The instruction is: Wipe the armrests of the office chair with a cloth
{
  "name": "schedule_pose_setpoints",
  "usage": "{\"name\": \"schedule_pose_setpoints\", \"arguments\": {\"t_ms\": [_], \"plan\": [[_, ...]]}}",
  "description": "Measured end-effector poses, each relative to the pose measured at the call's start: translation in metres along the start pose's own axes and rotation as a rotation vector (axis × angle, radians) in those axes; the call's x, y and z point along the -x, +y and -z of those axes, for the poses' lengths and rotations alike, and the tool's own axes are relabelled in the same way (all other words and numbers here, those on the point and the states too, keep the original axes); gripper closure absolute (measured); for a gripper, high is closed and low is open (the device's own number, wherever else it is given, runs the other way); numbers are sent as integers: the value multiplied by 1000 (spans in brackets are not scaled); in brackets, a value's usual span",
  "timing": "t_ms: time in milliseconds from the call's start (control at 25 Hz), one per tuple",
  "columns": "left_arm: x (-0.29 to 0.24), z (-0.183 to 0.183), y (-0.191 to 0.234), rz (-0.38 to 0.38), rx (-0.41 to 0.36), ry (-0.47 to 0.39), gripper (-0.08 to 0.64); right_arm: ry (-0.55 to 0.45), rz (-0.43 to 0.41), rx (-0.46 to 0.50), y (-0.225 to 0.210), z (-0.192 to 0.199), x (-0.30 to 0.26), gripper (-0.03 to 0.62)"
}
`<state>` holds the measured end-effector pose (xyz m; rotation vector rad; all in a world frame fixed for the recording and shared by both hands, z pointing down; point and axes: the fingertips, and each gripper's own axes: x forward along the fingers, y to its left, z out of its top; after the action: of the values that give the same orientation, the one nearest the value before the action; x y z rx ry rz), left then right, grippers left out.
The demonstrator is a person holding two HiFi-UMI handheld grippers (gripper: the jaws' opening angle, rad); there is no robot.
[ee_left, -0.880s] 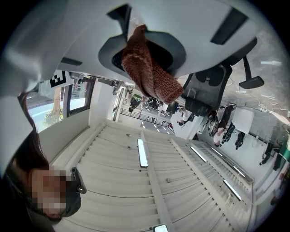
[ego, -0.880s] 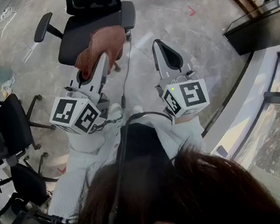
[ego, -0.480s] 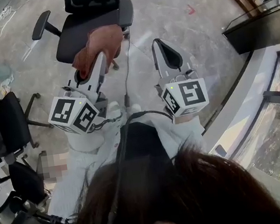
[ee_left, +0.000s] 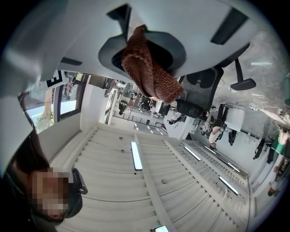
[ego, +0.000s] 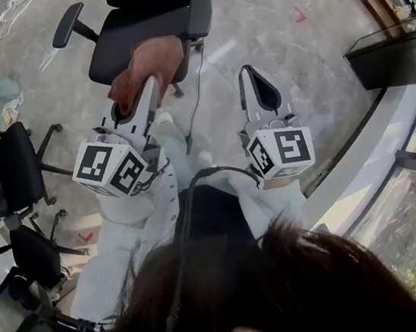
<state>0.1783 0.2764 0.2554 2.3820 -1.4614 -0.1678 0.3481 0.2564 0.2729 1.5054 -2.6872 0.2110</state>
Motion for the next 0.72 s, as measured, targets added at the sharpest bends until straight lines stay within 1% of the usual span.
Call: {"name": "schedule_pose_setpoints", "arguments": {"t_ms": [120, 280, 400, 520, 720], "plan": [[-33, 1, 27, 0, -25, 36, 522, 26, -6, -28, -11, 9, -37, 591], [-97, -3, 72, 19, -47, 91, 522, 68, -10, -40, -31, 15, -104, 592], [-146, -14, 118, 54, -76, 148, 522, 89, 14, -57, -37, 15, -159, 592], [-196, -13, 157, 86, -110, 202, 522, 124, 33, -65, -46, 18, -207, 592], [-277, 9, 190, 177, -163, 308, 522, 170, 90, -69, -71, 24, -255, 591]]}}
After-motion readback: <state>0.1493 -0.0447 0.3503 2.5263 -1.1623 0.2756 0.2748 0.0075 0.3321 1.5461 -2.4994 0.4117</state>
